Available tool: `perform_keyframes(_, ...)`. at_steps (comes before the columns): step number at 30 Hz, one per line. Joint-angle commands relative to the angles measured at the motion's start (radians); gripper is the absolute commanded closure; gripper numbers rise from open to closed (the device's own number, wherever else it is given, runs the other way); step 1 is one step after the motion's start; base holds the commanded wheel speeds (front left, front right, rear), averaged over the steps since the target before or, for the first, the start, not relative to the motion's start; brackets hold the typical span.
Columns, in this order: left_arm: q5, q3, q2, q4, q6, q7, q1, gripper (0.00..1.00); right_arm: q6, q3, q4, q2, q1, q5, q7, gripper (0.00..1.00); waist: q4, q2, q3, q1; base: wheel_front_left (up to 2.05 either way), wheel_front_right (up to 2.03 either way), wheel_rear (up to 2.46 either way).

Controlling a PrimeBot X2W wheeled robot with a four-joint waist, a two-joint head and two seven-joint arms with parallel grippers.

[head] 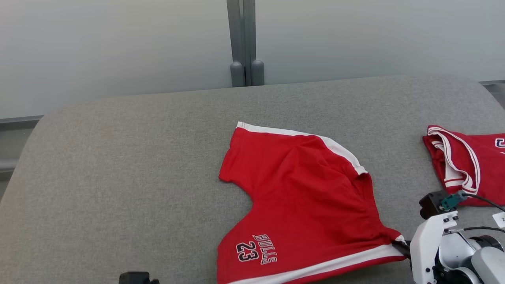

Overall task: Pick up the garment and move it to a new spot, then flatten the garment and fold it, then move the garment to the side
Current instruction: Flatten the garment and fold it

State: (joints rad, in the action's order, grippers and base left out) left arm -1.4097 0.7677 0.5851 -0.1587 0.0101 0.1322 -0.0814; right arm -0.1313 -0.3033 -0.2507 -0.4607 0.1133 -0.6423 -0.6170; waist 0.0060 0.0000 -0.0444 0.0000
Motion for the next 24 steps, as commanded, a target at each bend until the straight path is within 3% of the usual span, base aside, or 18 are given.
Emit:
perform_keyframes(1, -0.001, -0.020, 0.015, -0.015, -0.007, -0.012, -0.001, 1.00, 0.001, 0.035, 0.035, 0.007, -0.031, 0.014, -0.023, 1.00, 0.006, 0.0000, -0.005, 0.0000, 0.00, 0.00, 0.00)
perform_keyframes(4, 0.027, -0.036, 0.011, -0.021, -0.004, -0.031, 0.039, 1.00, 0.001, 0.102, 0.124, 0.064, -0.074, 0.019, -0.047, 1.00, -0.004, 0.0000, 0.003, 0.0000, 0.00, 0.00, 0.00)
perform_keyframes(10, 0.098, -0.054, -0.071, 0.076, 0.021, -0.057, 0.202, 1.00, 0.000, 0.213, 0.217, 0.195, -0.060, 0.007, -0.029, 1.00, -0.028, 0.0000, 0.033, 0.0000, 0.00, 0.00, 0.00)
perform_keyframes(17, 0.208, -0.070, -0.182, 0.307, 0.045, -0.114, 0.438, 1.00, 0.000, 0.275, 0.184, 0.316, 0.056, 0.008, 0.031, 1.00, -0.062, 0.0000, 0.106, 0.0000, 0.00, 0.00, 0.00)
perform_keyframes(24, 0.266, -0.085, -0.274, 0.538, 0.074, -0.188, 0.618, 1.00, 0.000, 0.310, 0.098, 0.385, 0.181, -0.026, 0.152, 1.00, -0.099, 0.0000, 0.179, 0.0000, 0.00, 0.00, 0.00)
